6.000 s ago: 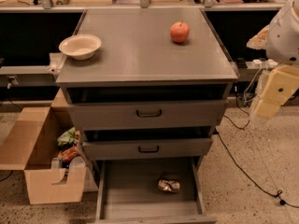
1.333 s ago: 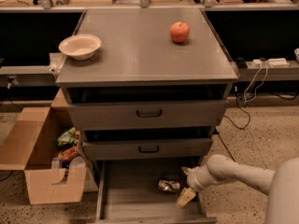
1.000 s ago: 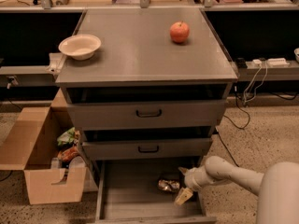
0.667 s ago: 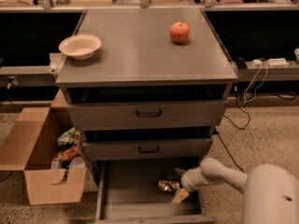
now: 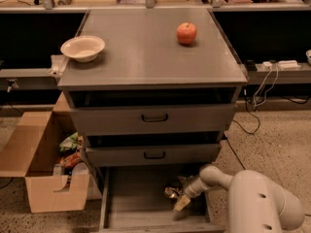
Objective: Pick orange can from bottom drawer and place on counter
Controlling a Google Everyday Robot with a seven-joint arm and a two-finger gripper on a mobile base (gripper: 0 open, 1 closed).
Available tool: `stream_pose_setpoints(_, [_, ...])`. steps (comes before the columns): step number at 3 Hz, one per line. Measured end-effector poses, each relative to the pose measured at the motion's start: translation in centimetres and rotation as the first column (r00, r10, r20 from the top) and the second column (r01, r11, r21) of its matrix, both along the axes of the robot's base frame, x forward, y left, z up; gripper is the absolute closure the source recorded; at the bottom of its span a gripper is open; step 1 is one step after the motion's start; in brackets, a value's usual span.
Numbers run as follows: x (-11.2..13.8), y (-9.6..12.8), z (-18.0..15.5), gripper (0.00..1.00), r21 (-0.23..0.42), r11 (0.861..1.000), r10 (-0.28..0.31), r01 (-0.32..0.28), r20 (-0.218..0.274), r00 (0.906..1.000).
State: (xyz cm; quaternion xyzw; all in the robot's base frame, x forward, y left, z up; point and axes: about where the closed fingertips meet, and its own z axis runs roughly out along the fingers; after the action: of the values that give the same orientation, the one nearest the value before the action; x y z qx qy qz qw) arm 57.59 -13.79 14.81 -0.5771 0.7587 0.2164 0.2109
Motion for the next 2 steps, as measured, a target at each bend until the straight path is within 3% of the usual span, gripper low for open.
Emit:
stream_pose_setpoints(1, [0.86, 0.21, -2.63, 0.19, -0.001, 1.000, 0.007, -0.007, -0.021, 0.9997])
stream_pose_setpoints(2, [1.11, 0.38, -2.92, 0.41, 0.054, 0.999, 0.004, -0.004, 0.005, 1.0000])
